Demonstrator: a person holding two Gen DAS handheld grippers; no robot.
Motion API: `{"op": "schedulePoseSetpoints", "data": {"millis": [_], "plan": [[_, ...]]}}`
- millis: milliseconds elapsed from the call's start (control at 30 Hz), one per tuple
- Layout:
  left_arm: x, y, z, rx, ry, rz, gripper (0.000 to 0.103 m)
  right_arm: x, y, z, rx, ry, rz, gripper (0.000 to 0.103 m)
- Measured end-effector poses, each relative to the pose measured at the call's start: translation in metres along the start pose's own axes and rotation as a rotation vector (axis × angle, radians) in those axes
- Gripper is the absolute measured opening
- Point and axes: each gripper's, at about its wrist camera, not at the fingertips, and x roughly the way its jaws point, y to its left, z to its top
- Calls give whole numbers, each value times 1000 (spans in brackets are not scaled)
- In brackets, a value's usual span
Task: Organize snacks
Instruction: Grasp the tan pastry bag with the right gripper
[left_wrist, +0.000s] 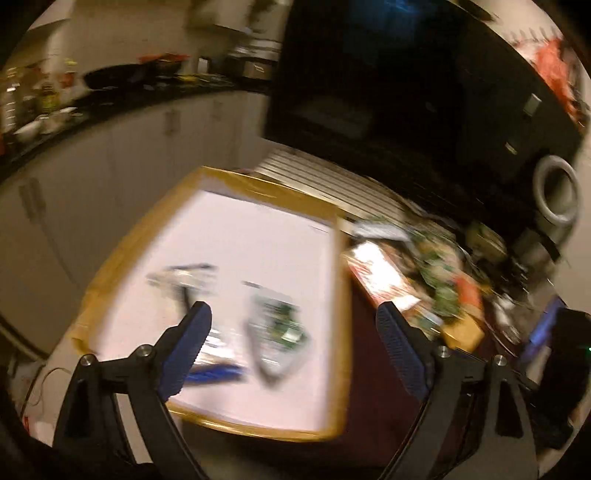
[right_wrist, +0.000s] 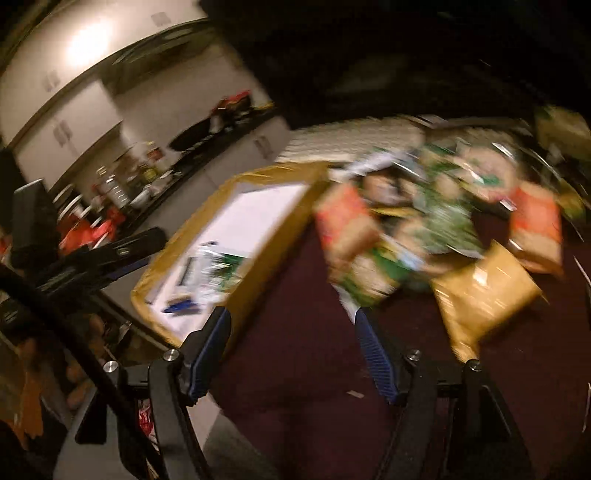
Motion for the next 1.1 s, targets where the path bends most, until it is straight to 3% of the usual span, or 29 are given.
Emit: {"op": "schedulePoseSetpoints", "data": {"millis": [167, 400, 733, 900, 1100], "plan": [[19, -43, -7, 73, 69, -35, 91, -15, -32, -12, 96, 2, -66, 69], [23, -80, -20, 199, 83, -28, 91, -39, -57, -17, 183, -53, -191, 66], [22, -88, -24, 222, 94, -48, 91, -25, -74, -2, 311, -31, -336, 66], [19, -83, -25, 220, 88, -41, 91, -32, -75, -6, 351, -50, -364, 67], [20, -83, -26, 213, 94, -62, 91, -11, -76, 9, 357, -19, -416, 67]]}}
